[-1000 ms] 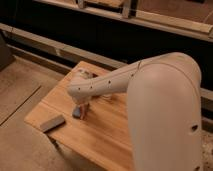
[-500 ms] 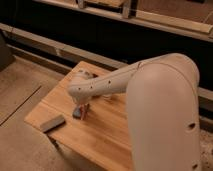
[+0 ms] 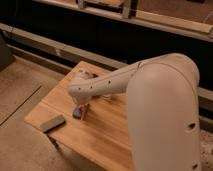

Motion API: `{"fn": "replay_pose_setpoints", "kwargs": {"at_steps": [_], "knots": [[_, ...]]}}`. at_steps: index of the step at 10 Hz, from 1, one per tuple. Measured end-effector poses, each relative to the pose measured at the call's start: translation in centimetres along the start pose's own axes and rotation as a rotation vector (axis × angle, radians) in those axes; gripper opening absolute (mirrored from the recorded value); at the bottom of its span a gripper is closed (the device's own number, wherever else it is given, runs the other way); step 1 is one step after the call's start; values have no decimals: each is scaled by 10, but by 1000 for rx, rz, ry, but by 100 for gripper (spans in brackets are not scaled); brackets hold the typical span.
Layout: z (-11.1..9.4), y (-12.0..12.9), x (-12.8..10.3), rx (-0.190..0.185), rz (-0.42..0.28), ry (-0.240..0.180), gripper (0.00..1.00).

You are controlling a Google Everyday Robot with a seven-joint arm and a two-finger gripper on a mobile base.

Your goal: Place the pepper on the white sponge

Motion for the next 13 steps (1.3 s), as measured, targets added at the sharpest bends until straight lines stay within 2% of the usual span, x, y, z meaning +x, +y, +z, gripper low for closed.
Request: {"fn": "replay_pose_setpoints", "kwargs": {"at_steps": [5,6,11,12,13], "knots": [[0,0,0,0,0,0,1],[0,0,0,0,0,0,7],[0,0,0,0,0,0,56],[0,0,0,0,0,0,68],[0,0,0,1,1,0,75]]}}
